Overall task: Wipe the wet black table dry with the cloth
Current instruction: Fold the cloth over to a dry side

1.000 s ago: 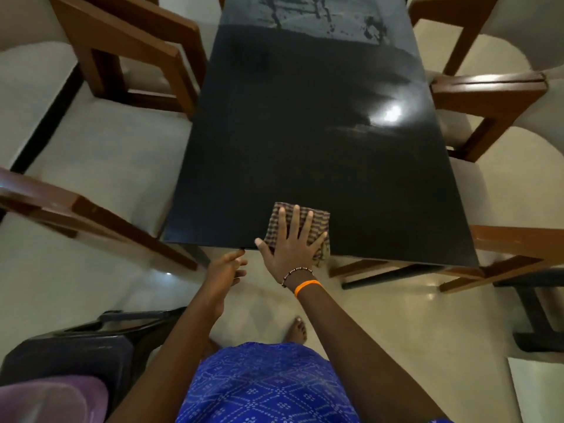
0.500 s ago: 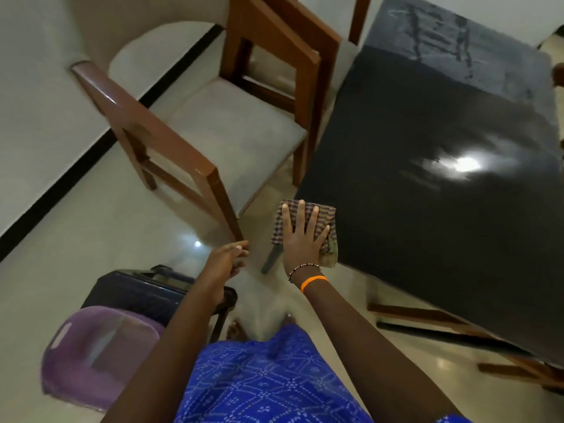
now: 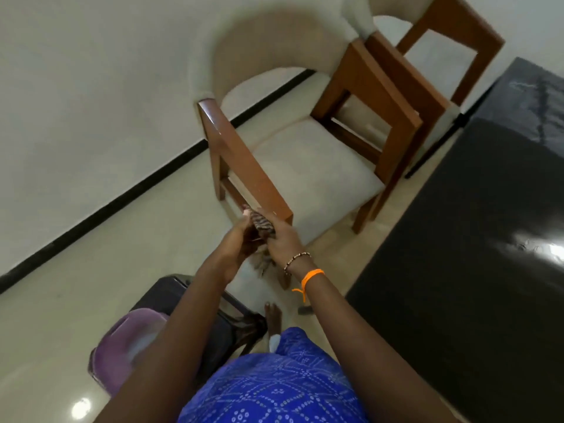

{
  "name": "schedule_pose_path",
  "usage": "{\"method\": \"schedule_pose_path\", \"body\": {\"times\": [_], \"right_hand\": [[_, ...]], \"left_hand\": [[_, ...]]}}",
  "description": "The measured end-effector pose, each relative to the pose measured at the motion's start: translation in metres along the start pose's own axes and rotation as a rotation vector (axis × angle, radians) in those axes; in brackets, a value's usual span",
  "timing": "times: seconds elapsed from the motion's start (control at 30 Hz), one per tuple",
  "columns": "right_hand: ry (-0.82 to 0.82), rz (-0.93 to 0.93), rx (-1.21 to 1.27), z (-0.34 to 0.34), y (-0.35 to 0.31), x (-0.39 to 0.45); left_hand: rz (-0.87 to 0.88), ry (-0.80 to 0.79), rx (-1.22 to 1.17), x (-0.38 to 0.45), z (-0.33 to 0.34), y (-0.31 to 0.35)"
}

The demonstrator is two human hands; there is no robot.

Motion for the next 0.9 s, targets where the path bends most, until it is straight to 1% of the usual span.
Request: {"method": "schedule_pose_path", "body": {"times": [0.07, 0.1, 0.2, 0.27, 0.37, 0.43, 0.5, 0.57, 0.63, 0.7, 0.83, 0.9], "right_hand": [[-0.12, -0.116, -0.072, 0.011, -0.02, 0.021], [-0.155, -0.154, -0.088, 0.013, -0.027, 0.027], [-0.23, -0.221, 0.018, 0.014, -0.043, 0.046], [-0.288, -0.213, 0.109, 0.014, -0.044, 0.053], [-0.405, -0.143, 0.29, 0.02, -0.044, 0.07], [-0.379, -0.058, 0.493, 0.02, -0.043, 0.086], [-0.276, 0.027, 0.602, 0.021, -0.042, 0.108], [-0.169, 0.104, 0.575, 0.025, -0.039, 0.133], [-0.107, 0.181, 0.54, 0.032, -0.035, 0.155], [-0.096, 0.235, 0.572, 0.042, -0.031, 0.177], [-0.152, 0.286, 0.714, 0.065, -0.038, 0.219], [-0.153, 0.305, 0.785, 0.077, -0.046, 0.252]], "left_hand": [[0.069, 0.031, -0.087, 0.003, -0.011, 0.025], [0.088, 0.062, -0.098, 0.004, -0.017, 0.032], [0.108, 0.216, -0.125, 0.005, -0.037, 0.049], [0.089, 0.287, -0.166, 0.007, -0.045, 0.055], [0.075, 0.346, -0.275, 0.01, -0.056, 0.066], [0.086, 0.367, -0.337, 0.012, -0.063, 0.076], [0.099, 0.368, -0.399, 0.015, -0.072, 0.088], [0.119, 0.355, -0.479, 0.019, -0.08, 0.104], [0.138, 0.347, -0.534, 0.025, -0.09, 0.121], [0.146, 0.335, -0.558, 0.034, -0.1, 0.14], [0.152, 0.288, -0.565, 0.067, -0.122, 0.185], [0.142, 0.269, -0.572, 0.088, -0.14, 0.209]]}}
Point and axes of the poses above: each hand's wrist, its own x-axis towards the middle knuckle, its own z-axis out of the palm, y = z × x, the point moved 8 cm from there along x, towards the middle knuckle, and after that the axes turned 8 degrees about -z, right-handed, at the moved point
